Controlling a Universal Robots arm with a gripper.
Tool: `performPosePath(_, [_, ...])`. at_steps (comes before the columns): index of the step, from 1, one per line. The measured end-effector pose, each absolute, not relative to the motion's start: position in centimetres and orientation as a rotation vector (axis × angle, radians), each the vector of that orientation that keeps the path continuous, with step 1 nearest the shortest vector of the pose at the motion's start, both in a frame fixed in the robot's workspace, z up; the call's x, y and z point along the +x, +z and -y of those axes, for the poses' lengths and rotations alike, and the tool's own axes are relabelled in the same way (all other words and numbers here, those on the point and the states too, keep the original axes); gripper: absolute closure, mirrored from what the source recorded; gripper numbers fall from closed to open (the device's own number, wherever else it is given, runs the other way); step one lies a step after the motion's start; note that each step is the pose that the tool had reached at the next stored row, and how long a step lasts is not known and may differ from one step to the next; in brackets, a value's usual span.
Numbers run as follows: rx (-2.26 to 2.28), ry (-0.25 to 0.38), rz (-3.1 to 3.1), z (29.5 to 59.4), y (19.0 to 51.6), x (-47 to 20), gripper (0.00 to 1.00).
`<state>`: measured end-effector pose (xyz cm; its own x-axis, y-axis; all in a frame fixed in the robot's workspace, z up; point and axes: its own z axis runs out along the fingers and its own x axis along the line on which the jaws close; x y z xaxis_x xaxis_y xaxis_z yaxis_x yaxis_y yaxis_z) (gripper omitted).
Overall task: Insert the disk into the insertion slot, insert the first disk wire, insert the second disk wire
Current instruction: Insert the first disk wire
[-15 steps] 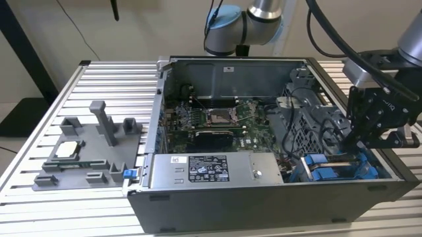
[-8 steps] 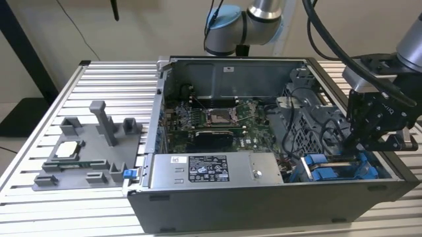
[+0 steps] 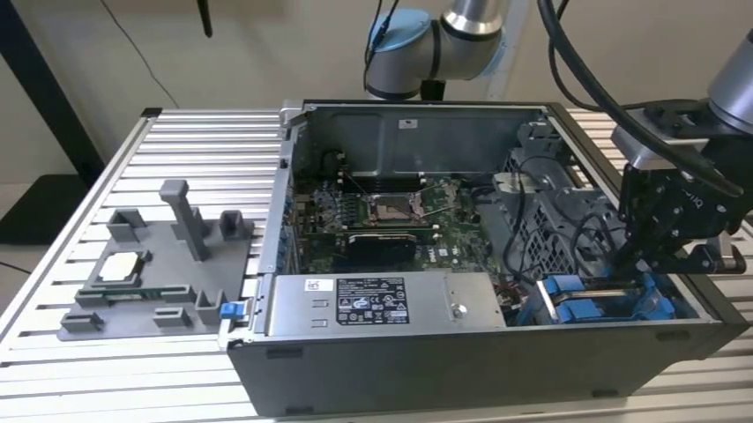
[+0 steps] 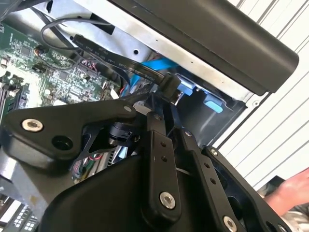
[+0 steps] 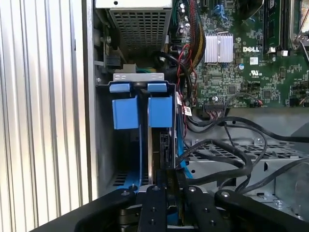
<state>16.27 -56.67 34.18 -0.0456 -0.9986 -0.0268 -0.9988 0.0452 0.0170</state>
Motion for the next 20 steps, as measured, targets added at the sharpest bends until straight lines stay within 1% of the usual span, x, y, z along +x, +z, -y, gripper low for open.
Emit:
performPosePath(13, [-2.158,0.047,-2.273,56.7,33.2,16.4,1.0])
performPosePath(14, [-2.157,0.049,-2.272,56.7,33.1,16.4,0.0])
performPosePath(16, [-2.156,0.05,-2.272,56.7,33.4,16.4,0.0])
performPosePath(20, [-2.157,0.049,-2.273,56.7,35.0,16.4,0.0])
